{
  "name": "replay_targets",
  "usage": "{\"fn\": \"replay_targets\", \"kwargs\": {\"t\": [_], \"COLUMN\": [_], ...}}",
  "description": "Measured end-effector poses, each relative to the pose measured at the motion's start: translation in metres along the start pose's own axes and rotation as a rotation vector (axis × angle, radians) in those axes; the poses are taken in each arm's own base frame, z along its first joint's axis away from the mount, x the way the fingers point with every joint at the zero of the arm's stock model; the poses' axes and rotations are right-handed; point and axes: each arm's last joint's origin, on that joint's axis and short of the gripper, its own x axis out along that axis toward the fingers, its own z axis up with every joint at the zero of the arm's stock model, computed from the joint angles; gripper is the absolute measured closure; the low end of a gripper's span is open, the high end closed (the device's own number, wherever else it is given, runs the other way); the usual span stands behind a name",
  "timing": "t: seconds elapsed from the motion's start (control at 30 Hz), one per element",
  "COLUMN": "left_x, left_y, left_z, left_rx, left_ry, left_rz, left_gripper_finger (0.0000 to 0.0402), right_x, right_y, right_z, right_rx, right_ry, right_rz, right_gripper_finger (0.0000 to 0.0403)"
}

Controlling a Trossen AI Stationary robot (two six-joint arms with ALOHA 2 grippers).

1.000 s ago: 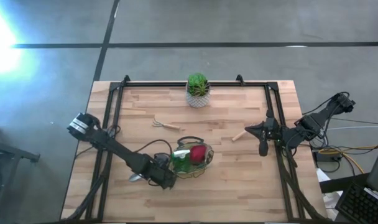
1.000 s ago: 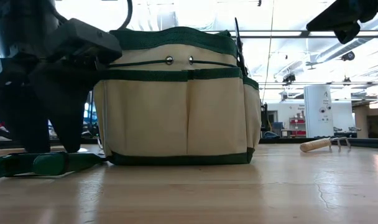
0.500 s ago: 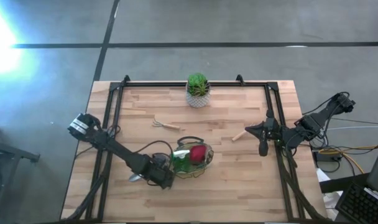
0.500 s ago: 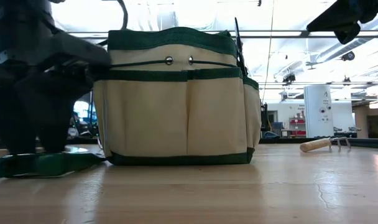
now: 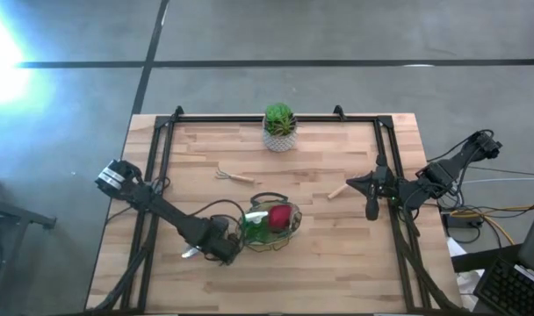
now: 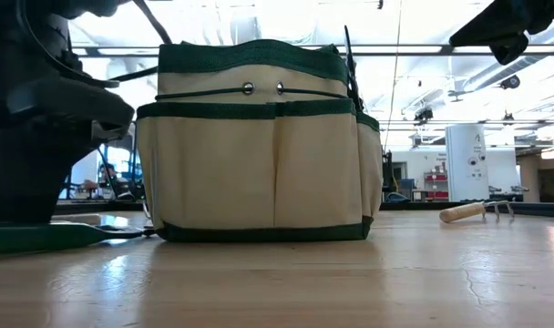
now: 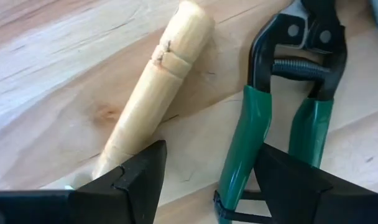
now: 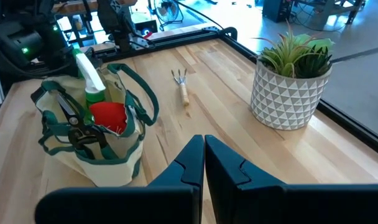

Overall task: Pick & Place Garden tools in Gardening bag
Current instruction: Put the green shear scissors into the white gardening bag

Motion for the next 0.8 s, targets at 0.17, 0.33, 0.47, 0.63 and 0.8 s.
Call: {"fn": "replay_targets", "kwargs": {"t": [0.17,0.33,0.47,0.63,0.8], "left_x": [0.0,0.0,0.0,0.0,0.004], "left_y": [-0.001,-0.002,-0.003,-0.006,-0.01], "left_z": [-0.001,-0.001,-0.001,-0.001,0.0], "left_rx": [0.05,0.085,0.108,0.125,0.15], "left_ry": [0.006,0.001,-0.017,-0.046,-0.072], "left_rz": [-0.014,-0.02,-0.033,-0.07,-0.088], "left_gripper_finger": [0.0161,0.0161,0.0161,0.0161,0.0161], "right_x": [0.0,0.0,0.0,0.0,0.0], "right_y": [0.0,0.0,0.0,0.0,0.0], "right_z": [0.0,0.0,0.0,0.0,0.0], "right_rx": [0.0,0.0,-0.001,-0.003,-0.003], "right_ry": [0.0,0.0,0.0,0.0,0.0], "right_rz": [0.0,-0.001,-0.001,-0.001,-0.001], "right_gripper_finger": [0.0394,0.0394,0.0394,0.0394,0.0394]}}
